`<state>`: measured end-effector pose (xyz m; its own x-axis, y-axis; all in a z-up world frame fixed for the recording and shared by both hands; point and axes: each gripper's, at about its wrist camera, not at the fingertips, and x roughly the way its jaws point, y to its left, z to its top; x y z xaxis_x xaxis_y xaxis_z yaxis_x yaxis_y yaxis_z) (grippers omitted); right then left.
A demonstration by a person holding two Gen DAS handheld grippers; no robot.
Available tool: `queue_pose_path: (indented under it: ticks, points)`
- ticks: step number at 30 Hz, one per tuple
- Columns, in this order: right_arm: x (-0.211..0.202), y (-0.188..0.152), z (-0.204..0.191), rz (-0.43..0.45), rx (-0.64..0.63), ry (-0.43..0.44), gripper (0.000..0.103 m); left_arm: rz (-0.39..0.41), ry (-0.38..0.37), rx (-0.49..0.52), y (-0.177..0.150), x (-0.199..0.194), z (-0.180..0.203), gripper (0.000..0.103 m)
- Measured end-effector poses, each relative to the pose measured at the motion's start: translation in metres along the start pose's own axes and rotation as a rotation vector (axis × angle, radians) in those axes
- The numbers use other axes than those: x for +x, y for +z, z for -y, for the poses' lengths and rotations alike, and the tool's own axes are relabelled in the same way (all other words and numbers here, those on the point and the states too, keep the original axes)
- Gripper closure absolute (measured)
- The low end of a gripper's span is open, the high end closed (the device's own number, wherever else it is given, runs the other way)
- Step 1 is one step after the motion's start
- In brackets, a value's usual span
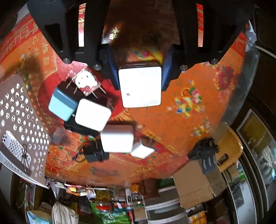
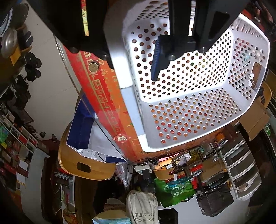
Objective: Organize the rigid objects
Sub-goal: 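Grasp the white square charger with the left gripper while the right tool holds the basket rim, then carry the white charger into the basket and open the left gripper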
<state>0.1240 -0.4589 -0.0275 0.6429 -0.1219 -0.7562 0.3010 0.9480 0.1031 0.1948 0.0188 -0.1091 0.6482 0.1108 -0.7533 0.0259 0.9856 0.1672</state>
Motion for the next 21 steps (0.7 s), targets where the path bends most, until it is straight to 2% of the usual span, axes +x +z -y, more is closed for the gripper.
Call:
queue_pose_path:
  ticks: [2,10,17,21]
  points:
    - [0.0,0.001,0.0,-0.002,-0.006,0.0,0.076,0.022,0.036,0.015,0.005,-0.005,0.002,0.06]
    - [0.001,0.001,0.001,-0.012,-0.016,0.001,0.076,0.069,0.065,0.05,0.032,-0.024,0.01,0.06]
    - [0.001,0.0,-0.001,-0.017,-0.022,-0.003,0.076,0.179,0.106,0.12,0.074,-0.062,0.038,0.06]
    - [0.003,0.002,-0.001,-0.024,-0.025,-0.006,0.077,0.231,0.093,0.164,0.098,-0.085,0.061,0.06]
